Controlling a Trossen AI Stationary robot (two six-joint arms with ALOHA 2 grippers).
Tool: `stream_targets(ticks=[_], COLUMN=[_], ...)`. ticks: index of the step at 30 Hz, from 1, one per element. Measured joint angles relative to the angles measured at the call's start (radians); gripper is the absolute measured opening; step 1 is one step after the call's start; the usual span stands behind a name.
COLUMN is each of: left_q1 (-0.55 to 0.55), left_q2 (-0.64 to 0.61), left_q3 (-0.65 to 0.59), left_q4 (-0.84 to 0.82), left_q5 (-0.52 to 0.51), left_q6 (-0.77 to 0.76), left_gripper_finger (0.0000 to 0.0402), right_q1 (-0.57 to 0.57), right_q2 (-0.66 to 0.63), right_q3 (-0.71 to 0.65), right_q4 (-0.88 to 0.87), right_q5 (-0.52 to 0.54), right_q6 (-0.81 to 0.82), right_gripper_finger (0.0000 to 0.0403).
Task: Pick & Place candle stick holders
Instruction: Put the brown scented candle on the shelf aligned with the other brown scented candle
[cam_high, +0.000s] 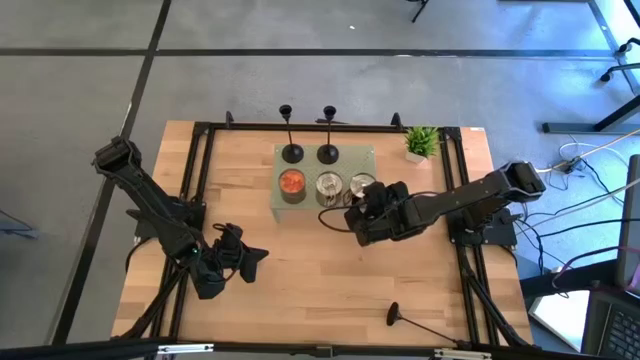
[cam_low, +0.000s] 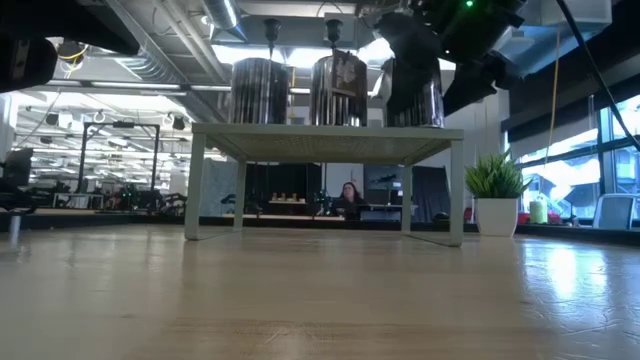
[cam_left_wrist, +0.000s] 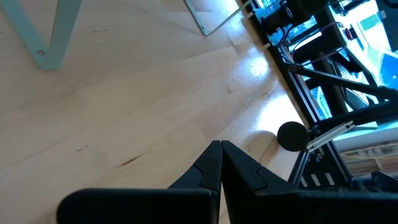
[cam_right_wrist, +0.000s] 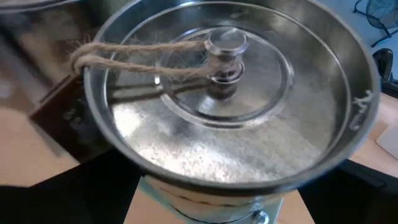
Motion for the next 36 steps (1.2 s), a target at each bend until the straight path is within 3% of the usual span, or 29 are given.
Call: stream_targets(ticks=[36], left_q1=[0.000], left_q2=[0.000], left_q3=[0.000], left_q4=[0.021], left_q5=[-0.025], left_q6=[0.001], left_gripper_finger=[0.0002], right_q1=[0.006], right_q2=[-0.006], right_q3=[-0.001], right_q4=[-0.016], right_q5=[-0.002], right_q6=[0.027], right_gripper_finger=[0.0379])
